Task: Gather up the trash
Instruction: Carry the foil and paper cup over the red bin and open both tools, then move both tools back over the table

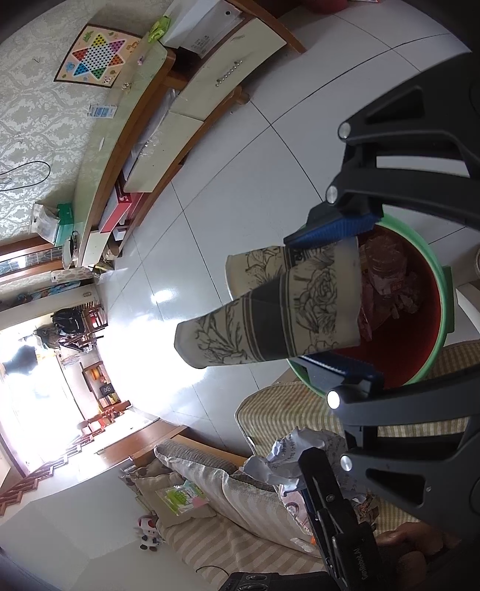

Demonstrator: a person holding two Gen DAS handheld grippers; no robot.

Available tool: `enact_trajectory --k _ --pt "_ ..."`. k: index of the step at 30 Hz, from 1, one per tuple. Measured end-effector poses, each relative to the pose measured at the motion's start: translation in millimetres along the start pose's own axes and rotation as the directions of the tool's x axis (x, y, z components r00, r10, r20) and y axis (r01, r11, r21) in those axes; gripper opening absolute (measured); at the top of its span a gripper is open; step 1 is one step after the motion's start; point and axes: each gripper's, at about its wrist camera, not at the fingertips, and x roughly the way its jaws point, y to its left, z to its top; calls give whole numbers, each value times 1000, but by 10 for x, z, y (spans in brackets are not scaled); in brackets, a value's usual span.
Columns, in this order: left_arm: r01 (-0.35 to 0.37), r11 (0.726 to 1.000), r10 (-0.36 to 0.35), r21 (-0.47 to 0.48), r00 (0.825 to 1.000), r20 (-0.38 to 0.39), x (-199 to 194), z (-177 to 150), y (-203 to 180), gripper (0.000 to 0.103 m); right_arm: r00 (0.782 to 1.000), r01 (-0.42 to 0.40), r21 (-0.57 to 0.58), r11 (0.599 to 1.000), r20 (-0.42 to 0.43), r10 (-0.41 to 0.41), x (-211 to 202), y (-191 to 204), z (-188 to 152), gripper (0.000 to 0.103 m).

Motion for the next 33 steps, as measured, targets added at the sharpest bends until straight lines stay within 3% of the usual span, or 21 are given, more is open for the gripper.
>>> enact_trajectory --k 7,8,11,14,22,24,27,33 --pt "36 999 -36 -4 999 13 4 22 -76 50 1000 -1 4 1000 -3 1 22 -28 -14 52" --pt "43 999 -43 -7 999 17 1 26 -80 54 1000 0 3 1000 -5 0 23 -30 -15 53" --pt "41 999 -39 -20 998 49 -54 34 -82 81 1000 4 -6 1000 -7 -4 24 -14 -21 55" --pt "53 998 -51 -36 996 70 -115 60 -57 86 1000 13 -13 1000 -4 -13 17 18 -26 70" --pt "42 997 -34 -62 991 126 -321 83 54 88 999 14 -33 999 34 -13 -77 119 5 97" --pt "23 998 -14 -63 991 131 -380 84 76 94 999 26 -39 999 42 -25 -98 162 17 98" --pt "-14 998 21 -54 991 129 -490 60 123 95 997 61 -64 996 47 -58 -126 259 18 98" --pt "-87 994 96 -62 982 161 -899 -84 383 95 998 40 -82 996 42 -36 -173 537 -12 98"
